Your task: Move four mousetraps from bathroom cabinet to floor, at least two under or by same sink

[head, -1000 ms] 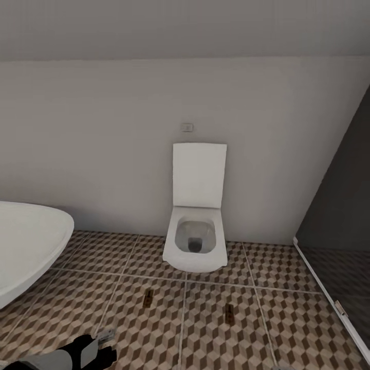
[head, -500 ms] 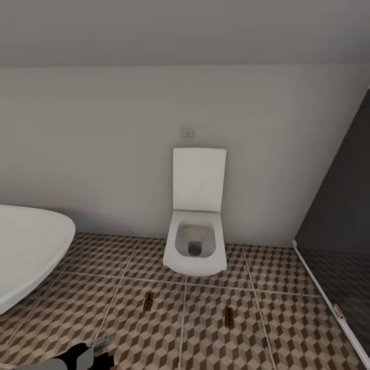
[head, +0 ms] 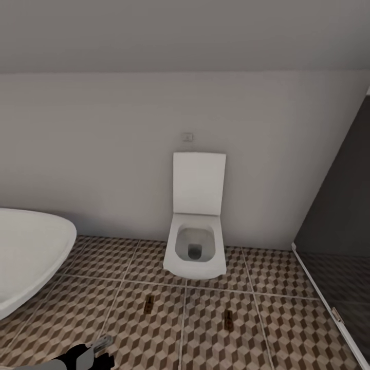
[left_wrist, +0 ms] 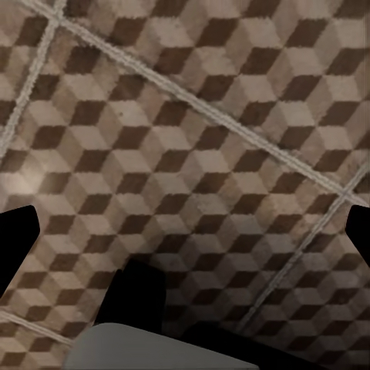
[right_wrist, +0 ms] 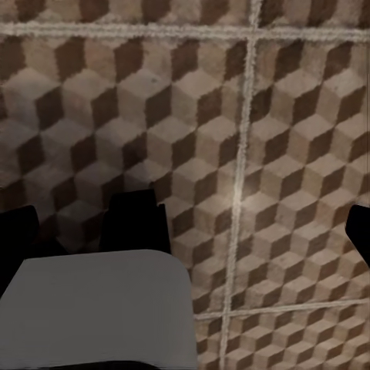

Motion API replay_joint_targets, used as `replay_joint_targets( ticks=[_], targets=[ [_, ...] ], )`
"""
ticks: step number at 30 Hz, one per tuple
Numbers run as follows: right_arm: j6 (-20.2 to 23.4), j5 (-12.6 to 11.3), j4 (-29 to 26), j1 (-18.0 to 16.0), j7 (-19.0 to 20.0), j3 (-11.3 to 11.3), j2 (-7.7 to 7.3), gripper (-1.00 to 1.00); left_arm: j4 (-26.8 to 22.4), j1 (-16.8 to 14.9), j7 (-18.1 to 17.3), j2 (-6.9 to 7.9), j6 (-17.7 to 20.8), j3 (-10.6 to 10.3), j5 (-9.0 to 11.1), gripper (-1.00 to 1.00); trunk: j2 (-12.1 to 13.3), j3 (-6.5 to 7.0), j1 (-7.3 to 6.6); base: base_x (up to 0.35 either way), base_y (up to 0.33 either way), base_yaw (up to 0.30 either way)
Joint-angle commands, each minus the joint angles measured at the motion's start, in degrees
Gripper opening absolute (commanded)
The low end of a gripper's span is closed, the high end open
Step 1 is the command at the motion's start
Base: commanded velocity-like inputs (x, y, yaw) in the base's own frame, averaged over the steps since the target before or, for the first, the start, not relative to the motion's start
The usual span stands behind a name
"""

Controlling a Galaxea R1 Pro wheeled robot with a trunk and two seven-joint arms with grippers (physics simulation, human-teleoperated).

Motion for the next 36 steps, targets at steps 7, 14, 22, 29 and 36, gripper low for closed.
replay_joint_targets(
  ticks=[7, 14, 22, 29, 36],
  targets=[
    [0.31, -0.66, -0.07, 0.01, -0.2, 0.45, -0.01, 1.0, -0.09, -0.04, 0.14, -0.14, 0.33, -0.46, 0.69, 1.0, 2.8, 0.94, -1.55, 0.0, 0.0, 0.0],
    [0.31, -0.68, -0.07, 0.01, -0.41, 0.44, -0.01, 1.0, -0.16, -0.04, 0.14, -0.18, 0.39, -0.47, 0.66, 1.0, 5.61, 1.63, -3.09, 0.0, 0.0, 0.001],
    [0.36, -0.76, -0.06, 0.01, -0.6, 0.44, -0.01, 1.0, -0.16, -0.04, 0.14, -0.18, 0.44, -0.47, 0.67, 1.0, 8.82, 2.69, -4.85, 0.0, 0.0, 0.006],
    [0.46, -0.83, -0.06, 0.01, -0.63, 0.39, -0.01, 1.0, -0.16, -0.04, 0.14, -0.18, 0.48, -0.47, 0.69, 1.0, 11.62, 3.92, -6.38, 0.0, 0.0, 0.0],
    [0.34, -0.78, -0.06, 0.01, -0.64, 0.43, -0.01, 1.0, -0.16, -0.04, 0.14, -0.18, 0.49, -0.47, 0.66, 1.0, 14.43, 5.17, -7.92, 0.0, 0.0, 0.0]
  ],
)
